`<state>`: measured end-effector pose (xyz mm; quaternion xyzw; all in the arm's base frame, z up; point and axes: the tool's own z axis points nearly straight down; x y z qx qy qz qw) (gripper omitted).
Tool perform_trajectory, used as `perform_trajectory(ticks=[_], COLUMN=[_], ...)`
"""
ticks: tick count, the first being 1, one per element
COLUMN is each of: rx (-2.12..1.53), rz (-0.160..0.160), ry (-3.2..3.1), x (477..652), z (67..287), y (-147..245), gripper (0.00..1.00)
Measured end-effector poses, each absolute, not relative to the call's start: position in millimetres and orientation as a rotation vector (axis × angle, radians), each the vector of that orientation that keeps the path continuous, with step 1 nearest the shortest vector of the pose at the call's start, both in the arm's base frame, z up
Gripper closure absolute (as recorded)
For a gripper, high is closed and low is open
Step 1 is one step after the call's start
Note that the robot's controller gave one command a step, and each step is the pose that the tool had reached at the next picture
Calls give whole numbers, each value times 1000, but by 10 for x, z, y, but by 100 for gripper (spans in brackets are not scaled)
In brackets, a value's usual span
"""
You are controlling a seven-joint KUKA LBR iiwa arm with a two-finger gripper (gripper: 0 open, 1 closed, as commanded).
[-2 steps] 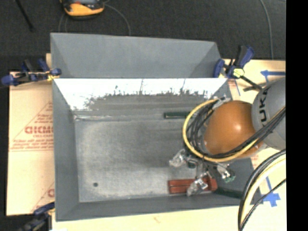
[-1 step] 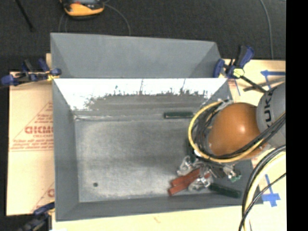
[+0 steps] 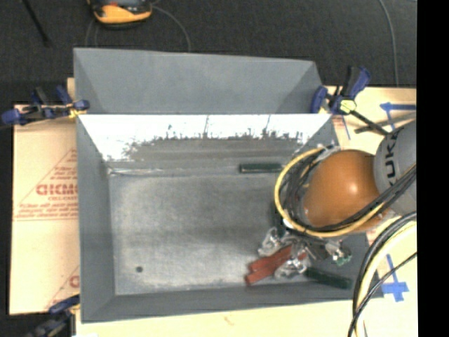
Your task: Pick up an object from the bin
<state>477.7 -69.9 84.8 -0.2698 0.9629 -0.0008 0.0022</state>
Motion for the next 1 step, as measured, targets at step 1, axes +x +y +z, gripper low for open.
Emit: perform_trajectory(ticks=[1], rx=[-844], rz=[0], ry=[3022], x=[4880], z=[2391], y=[-847], gripper=[100])
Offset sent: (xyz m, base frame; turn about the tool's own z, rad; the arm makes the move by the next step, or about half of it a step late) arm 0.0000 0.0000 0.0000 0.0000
